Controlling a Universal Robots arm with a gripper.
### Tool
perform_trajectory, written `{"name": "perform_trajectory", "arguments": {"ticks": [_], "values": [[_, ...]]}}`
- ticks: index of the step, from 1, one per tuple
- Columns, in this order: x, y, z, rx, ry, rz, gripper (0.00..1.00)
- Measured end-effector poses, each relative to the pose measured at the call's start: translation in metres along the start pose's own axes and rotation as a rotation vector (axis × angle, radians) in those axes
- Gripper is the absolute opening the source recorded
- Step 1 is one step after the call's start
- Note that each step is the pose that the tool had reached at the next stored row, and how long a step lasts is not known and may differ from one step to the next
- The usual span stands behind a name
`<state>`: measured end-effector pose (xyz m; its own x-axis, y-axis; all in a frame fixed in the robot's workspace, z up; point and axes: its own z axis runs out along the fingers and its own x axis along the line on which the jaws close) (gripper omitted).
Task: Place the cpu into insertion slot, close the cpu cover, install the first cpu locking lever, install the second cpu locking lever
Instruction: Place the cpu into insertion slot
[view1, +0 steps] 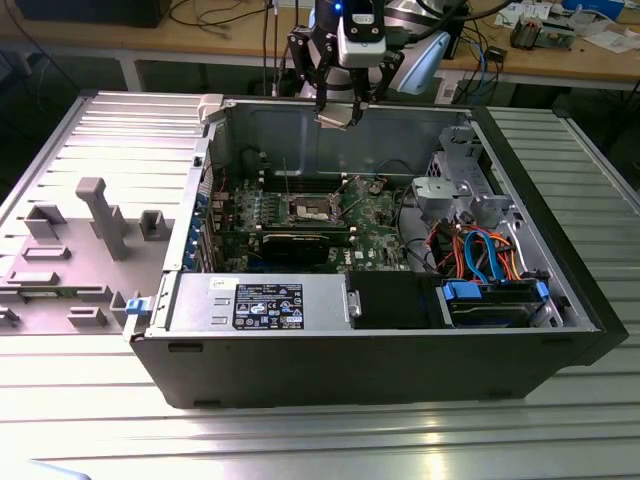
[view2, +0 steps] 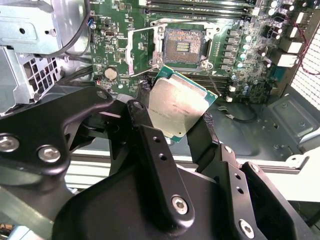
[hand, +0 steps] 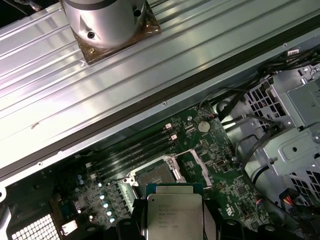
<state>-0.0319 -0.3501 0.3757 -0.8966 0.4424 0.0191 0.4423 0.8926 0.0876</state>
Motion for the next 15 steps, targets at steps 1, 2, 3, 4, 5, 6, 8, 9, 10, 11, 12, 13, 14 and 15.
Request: {"name": "perform_trajectory", "arguments": {"ticks": [1, 2, 3, 4, 5, 6, 8, 9, 10, 11, 12, 13, 14, 15], "values": [[0.0000, 0.0000, 0.0000, -0.0001, -0.0004, 0.004, 0.54], [0.0000, 0.0000, 0.0001, -0.0002, -0.0007, 0.008, 0.54], [0.0000, 0.0000, 0.0001, -0.0003, -0.0011, 0.013, 0.54], [0.0000, 0.0000, 0.0002, -0.0004, -0.0015, 0.018, 0.54], [0.0000, -0.0001, 0.0002, -0.0006, -0.0023, 0.027, 0.54], [0.0000, -0.0001, 0.0003, -0.0007, -0.0029, 0.033, 0.54], [0.0000, -0.0001, 0.0005, -0.0009, -0.0039, 0.045, 0.54], [0.0000, -0.0001, 0.0005, -0.0010, -0.0046, 0.053, 0.54], [-0.0001, -0.0001, 0.0006, -0.0012, -0.0054, 0.061, 0.54], [-0.0001, -0.0001, 0.0007, -0.0013, -0.0061, 0.069, 0.54], [-0.0001, -0.0002, 0.0007, -0.0015, -0.0067, 0.076, 0.54], [-0.0001, -0.0002, 0.0008, -0.0016, -0.0073, 0.083, 0.54], [-0.0001, -0.0002, 0.0009, -0.0019, -0.0085, 0.098, 0.54], [-0.0001, -0.0002, 0.0010, -0.0021, -0.0093, 0.106, 0.54]]}}
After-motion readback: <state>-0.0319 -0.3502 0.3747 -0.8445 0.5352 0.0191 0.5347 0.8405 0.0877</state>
